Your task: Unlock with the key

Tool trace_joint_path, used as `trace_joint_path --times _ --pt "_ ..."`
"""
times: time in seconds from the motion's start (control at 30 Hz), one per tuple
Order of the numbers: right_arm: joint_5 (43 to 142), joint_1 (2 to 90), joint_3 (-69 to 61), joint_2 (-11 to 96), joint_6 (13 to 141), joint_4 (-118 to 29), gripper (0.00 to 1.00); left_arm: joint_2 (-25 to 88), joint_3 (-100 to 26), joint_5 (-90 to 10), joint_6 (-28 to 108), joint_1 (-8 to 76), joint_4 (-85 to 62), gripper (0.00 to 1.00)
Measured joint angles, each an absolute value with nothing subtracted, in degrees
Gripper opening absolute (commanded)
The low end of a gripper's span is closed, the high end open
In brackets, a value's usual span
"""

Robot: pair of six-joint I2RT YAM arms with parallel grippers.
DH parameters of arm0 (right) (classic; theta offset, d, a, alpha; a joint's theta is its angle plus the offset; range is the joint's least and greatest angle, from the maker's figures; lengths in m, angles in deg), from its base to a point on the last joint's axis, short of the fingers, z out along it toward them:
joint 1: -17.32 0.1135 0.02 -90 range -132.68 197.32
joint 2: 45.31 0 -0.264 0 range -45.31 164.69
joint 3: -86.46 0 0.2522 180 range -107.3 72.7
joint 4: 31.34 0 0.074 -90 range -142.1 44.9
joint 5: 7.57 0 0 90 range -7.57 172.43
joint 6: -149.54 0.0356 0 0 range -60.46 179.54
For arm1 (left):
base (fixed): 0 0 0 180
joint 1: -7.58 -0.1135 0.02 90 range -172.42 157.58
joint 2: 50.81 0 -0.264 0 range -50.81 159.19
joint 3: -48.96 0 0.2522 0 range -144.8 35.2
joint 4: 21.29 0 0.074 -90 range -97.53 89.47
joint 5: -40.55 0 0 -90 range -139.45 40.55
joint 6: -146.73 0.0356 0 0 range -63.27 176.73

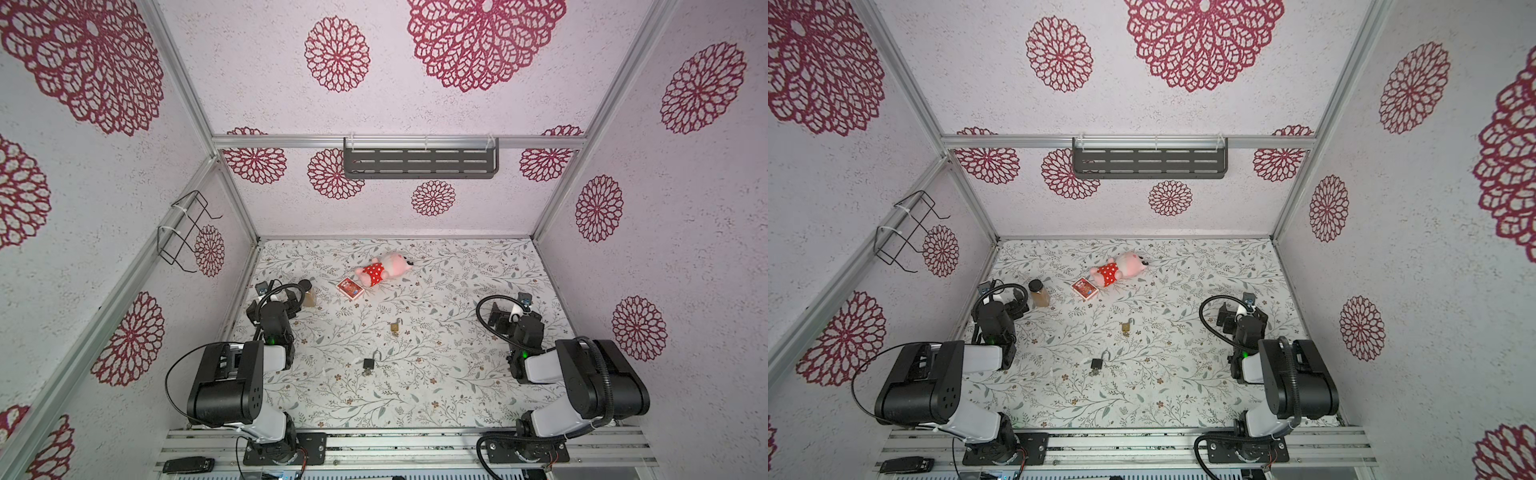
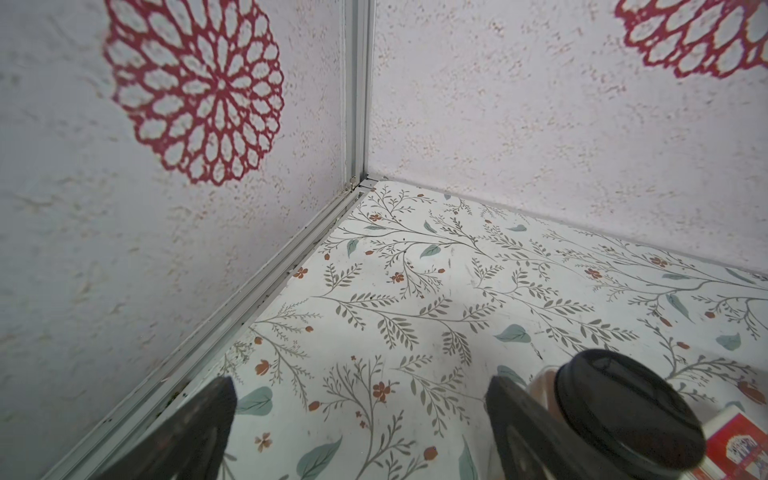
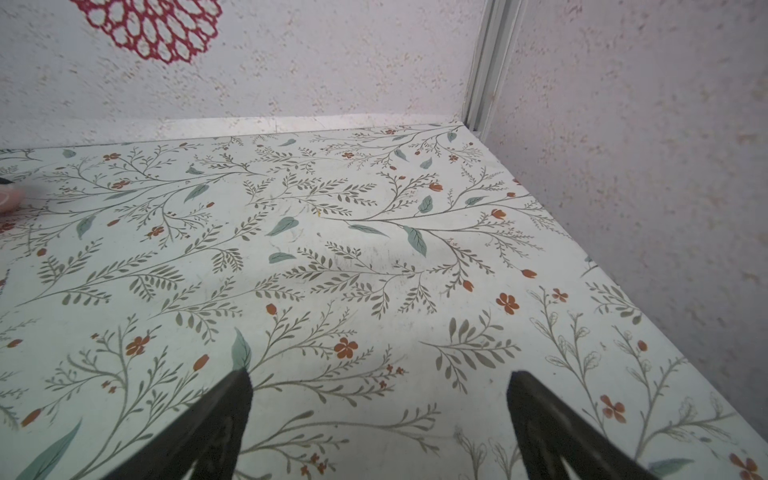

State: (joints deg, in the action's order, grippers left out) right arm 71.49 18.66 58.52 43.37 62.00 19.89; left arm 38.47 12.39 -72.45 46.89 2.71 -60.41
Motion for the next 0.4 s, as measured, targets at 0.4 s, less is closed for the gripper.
trace_joint_path --times 0.4 --pt "73.1 18.3 58.4 43.4 61.5 20.2 0.99 38.5 12.4 -72.9 47.1 2.7 -60.4 0.97"
